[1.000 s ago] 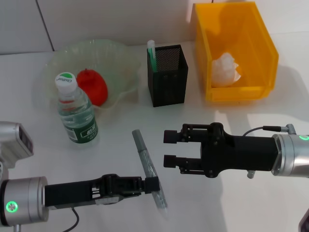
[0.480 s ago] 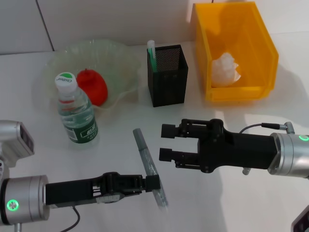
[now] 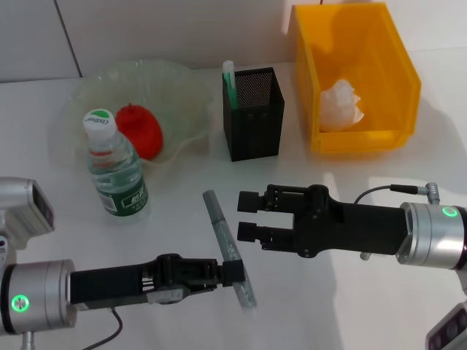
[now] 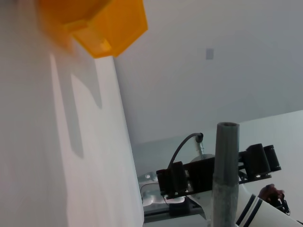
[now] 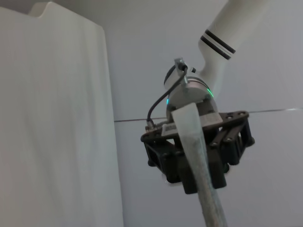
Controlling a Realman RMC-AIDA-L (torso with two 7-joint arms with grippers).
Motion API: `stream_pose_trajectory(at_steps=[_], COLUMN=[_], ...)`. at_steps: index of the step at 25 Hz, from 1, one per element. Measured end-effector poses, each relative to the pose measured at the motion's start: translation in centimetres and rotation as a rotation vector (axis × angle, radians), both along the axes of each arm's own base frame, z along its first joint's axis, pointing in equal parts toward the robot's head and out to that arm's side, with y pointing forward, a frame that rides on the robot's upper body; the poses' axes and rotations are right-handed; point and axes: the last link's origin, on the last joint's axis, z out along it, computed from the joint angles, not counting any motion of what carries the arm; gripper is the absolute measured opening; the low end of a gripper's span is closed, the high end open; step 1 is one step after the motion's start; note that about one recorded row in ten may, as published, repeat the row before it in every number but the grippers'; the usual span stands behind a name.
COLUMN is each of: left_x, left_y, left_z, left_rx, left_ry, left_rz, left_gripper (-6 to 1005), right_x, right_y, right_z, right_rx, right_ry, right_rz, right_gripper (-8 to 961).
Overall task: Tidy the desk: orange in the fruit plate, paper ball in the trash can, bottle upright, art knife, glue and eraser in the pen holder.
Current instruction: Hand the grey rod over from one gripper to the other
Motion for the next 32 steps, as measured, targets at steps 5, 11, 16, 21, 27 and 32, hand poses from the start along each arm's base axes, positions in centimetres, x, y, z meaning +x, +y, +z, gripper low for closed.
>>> stream_pose_trajectory(at_steps=[5, 11, 16, 21, 27, 32], left_x=[0.37, 0.46, 0.28, 0.34, 0.39, 0.43], left_y=[0.19, 0.27, 0.06, 0.00, -0.04, -0.06], left_z=[0.03, 0.05, -0.18, -0.29, -0.36, -0.39], left_rx=[-0.022, -0.020, -0.031, -0.035, -0.036, -0.036], left_ry=[-0.004, -0.009, -0.013, -0.015, -0.017, -0.019], left_rz=[0.001, 0.005, 0.023, 0.023, 0.022, 0.021], left_gripper=[137, 137, 138, 138, 138, 138], right_x=[0.02, -0.04, -0.28, -0.26, -0.34, -0.50], right_y=[-0.16, -0.48, -0.80, -0.76, -0.60, -0.60], right_z=[-0.16, -0.27, -0.18, -0.18, -0.31, -0.50], right_rx=[0.006, 0.015, 0.003, 0.014, 0.020, 0.012], right_ry=[-0.004, 0.002, 0.023, 0.018, 0.010, 0.015], right_rz=[0.013, 0.036, 0.051, 0.061, 0.066, 0.064], right_gripper=[617, 617, 617, 616, 616, 500])
